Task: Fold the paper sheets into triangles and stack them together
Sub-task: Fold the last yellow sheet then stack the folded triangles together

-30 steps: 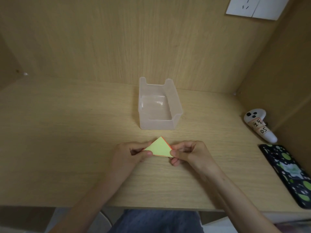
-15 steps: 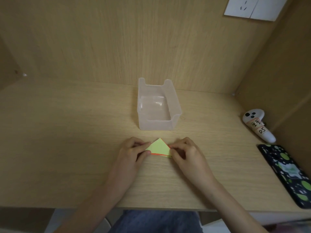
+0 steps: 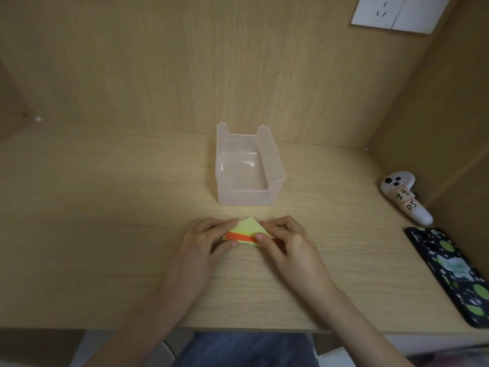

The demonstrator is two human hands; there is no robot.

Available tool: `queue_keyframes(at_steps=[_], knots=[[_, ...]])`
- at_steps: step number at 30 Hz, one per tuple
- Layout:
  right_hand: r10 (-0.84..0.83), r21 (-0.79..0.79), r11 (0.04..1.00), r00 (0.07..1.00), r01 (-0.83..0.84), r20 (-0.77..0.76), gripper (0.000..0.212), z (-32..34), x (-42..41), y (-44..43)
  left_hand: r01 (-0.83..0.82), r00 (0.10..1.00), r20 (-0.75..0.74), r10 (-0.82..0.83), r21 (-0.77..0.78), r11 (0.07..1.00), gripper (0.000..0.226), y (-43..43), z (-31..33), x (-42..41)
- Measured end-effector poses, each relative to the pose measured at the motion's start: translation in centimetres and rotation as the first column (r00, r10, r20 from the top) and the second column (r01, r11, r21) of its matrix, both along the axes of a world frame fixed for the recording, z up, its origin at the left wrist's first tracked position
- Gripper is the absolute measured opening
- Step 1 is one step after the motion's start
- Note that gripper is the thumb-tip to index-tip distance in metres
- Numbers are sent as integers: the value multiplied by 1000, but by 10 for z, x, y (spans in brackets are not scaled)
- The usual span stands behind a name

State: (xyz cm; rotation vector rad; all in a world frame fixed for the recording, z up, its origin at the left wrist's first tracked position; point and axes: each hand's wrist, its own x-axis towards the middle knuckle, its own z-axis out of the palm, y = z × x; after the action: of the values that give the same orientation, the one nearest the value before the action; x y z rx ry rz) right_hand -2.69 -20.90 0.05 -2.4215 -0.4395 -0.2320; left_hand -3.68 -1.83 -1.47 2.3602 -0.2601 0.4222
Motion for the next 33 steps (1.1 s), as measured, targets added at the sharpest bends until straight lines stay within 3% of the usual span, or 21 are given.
queue_keyframes(at_steps=[3, 10, 16, 21, 27, 33], knots=[[-6, -15, 1000, 1000, 6, 16, 36, -5, 3, 0, 6, 999, 39, -8, 39, 999, 32, -1, -2, 2], [51, -6, 999, 999, -51, 13, 36, -7, 7, -4, 29, 999, 22, -28, -51, 998, 21, 2, 1, 4], [79, -145, 988, 985, -56, 156, 38, -11, 0, -5, 20, 999, 28, -19, -48, 999, 19, 2, -3, 6], [141, -262, 960, 980, -101, 139, 38, -9, -1, -5, 33, 998, 45, -33, -9, 999, 20, 0, -5, 8], [113, -116, 988, 987, -100, 117, 26, -10, 7, -3, 46, 998, 34, -44, -38, 998, 23, 2, -5, 8], [90, 85, 992, 996, -90, 6, 36, -11, 10, -3, 22, 1000, -16, -23, -75, 997, 26, 1, -4, 11]])
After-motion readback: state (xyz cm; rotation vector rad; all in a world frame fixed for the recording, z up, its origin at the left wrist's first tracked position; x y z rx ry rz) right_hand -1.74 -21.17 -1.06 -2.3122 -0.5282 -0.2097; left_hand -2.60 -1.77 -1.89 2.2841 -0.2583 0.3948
